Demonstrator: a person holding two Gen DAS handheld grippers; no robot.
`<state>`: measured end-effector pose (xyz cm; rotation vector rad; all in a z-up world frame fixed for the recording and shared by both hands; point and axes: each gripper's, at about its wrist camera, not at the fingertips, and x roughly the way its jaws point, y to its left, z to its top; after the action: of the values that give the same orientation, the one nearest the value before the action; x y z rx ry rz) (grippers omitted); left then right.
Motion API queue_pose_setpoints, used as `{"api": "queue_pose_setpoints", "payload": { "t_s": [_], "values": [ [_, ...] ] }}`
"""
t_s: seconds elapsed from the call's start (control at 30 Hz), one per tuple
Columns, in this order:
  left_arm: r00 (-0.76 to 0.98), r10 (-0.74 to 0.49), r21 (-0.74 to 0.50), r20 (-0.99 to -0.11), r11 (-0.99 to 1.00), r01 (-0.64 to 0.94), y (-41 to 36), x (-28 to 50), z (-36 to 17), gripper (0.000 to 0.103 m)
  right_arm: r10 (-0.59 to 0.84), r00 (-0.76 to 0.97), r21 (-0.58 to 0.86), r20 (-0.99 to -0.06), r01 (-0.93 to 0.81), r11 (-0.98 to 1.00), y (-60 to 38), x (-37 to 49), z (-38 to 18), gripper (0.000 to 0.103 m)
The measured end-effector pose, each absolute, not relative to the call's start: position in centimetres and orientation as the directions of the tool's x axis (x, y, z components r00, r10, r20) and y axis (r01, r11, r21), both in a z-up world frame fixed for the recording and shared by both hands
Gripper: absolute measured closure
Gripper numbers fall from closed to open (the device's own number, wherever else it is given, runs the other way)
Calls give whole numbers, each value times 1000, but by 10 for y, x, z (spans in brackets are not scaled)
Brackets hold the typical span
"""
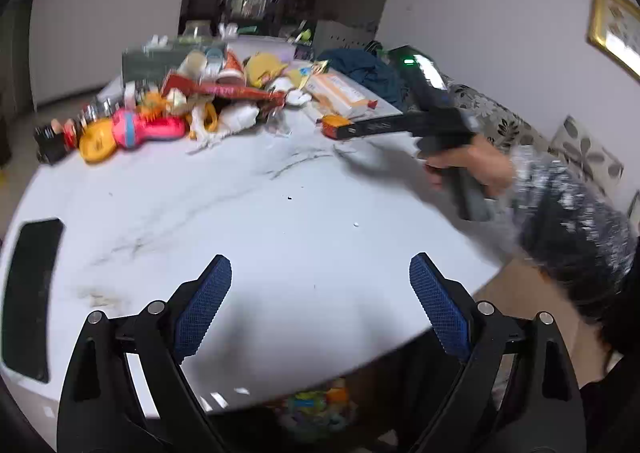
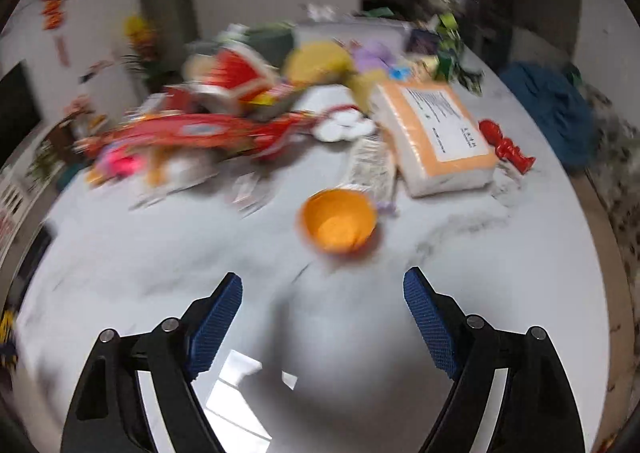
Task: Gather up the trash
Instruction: 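Grasp the orange lid with the right gripper while the left gripper grasps the clear plastic cup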
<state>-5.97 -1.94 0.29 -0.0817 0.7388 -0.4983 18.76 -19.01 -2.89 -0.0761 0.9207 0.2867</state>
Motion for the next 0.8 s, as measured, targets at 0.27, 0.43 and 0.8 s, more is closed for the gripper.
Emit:
{"api": "queue_pose_setpoints", "payload": {
  "t_s": [0.27, 0.43, 0.8],
  "values": [
    [629, -379, -224, -678, 922, 314, -17, -10, -9, 14, 231, 534, 56, -813, -324, 944, -174, 217, -37, 55],
    [581, -376, -239, -722, 923, 300, -47, 70, -11, 14, 313, 550, 113, -774, -366, 924, -190, 166, -23, 55],
    [557, -215, -117, -802, 971, 206, -125, 215, -39, 24, 366, 599, 173, -712, -356, 918, -257, 89, -1, 55]
  ]
}}
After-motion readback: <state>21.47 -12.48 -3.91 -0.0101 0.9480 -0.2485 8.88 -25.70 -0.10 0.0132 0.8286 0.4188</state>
